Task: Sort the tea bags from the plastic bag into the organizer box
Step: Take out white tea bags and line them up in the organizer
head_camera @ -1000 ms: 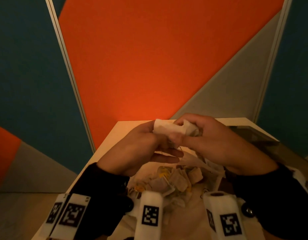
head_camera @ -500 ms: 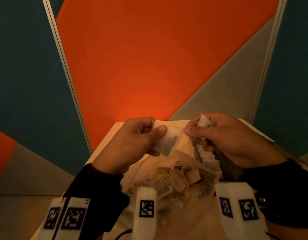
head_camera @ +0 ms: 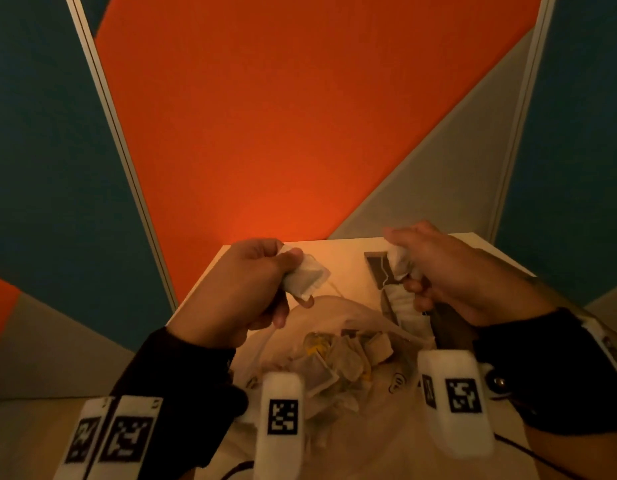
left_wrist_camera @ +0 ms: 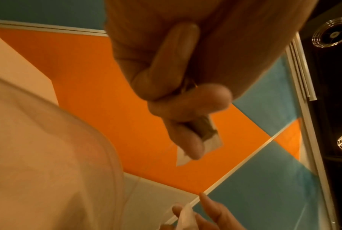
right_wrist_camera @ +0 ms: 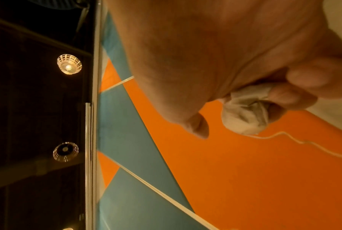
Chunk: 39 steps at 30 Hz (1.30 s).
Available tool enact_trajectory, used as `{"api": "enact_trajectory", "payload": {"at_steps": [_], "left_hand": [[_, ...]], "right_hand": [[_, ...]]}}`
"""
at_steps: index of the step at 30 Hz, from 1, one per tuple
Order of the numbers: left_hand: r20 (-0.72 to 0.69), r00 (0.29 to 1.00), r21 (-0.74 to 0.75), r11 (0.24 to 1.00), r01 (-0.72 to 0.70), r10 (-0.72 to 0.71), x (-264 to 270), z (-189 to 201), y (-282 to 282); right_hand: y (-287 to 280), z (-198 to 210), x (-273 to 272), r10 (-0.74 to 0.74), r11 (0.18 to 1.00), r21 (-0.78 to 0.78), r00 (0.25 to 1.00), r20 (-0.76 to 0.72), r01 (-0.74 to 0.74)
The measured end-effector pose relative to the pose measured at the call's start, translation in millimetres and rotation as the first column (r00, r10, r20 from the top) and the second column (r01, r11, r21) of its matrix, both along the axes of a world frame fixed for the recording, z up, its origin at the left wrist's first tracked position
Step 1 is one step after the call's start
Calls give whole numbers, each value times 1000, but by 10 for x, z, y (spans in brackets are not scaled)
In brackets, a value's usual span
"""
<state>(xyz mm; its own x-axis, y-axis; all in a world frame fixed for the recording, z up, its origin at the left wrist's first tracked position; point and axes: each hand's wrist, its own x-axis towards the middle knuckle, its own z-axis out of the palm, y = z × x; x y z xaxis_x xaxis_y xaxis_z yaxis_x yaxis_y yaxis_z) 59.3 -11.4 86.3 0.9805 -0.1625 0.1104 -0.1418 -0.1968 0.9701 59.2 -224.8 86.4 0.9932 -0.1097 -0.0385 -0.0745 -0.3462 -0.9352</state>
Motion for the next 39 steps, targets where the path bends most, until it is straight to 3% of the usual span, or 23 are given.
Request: {"api": "enact_trajectory", "payload": {"at_steps": [4,8,14,16,19,24,30,36,39], "left_hand": [[-26,1000,-35,999,9,-10,-20,-33,-63],[-18,1000,-78,997,-2,1,-50,-33,-85],[40,989,-192,973,-130,140,-8,30,22],[37,987,-211,966,-148,159,-30,44,-3],[31,988,-204,968,-144,153,-60,-11,-121],[12,997,-189,980,-66,70,-62,-107,-269],[-7,999,-240,970,39,-42,-103,-124,-316],[-30,997,-361,931,52,-68,-83,-115,-308],[-2,997,-332,941,69,-74,-97,-108,-319]], "right_hand": [[-7,25,-12,6,1000,22,1000,13,-7],[-61,39,-15,-98,993,-60,991,94,104],[-312,123,-46,-293,956,76,931,219,283],[-374,137,-60,-250,964,148,946,204,223],[-344,143,-86,-55,970,244,984,170,12],[-216,144,-107,142,926,320,970,196,-200],[-25,44,-77,223,946,201,960,167,-255],[21,28,-74,181,973,113,968,173,-202],[50,23,-83,178,976,97,969,172,-197]]}}
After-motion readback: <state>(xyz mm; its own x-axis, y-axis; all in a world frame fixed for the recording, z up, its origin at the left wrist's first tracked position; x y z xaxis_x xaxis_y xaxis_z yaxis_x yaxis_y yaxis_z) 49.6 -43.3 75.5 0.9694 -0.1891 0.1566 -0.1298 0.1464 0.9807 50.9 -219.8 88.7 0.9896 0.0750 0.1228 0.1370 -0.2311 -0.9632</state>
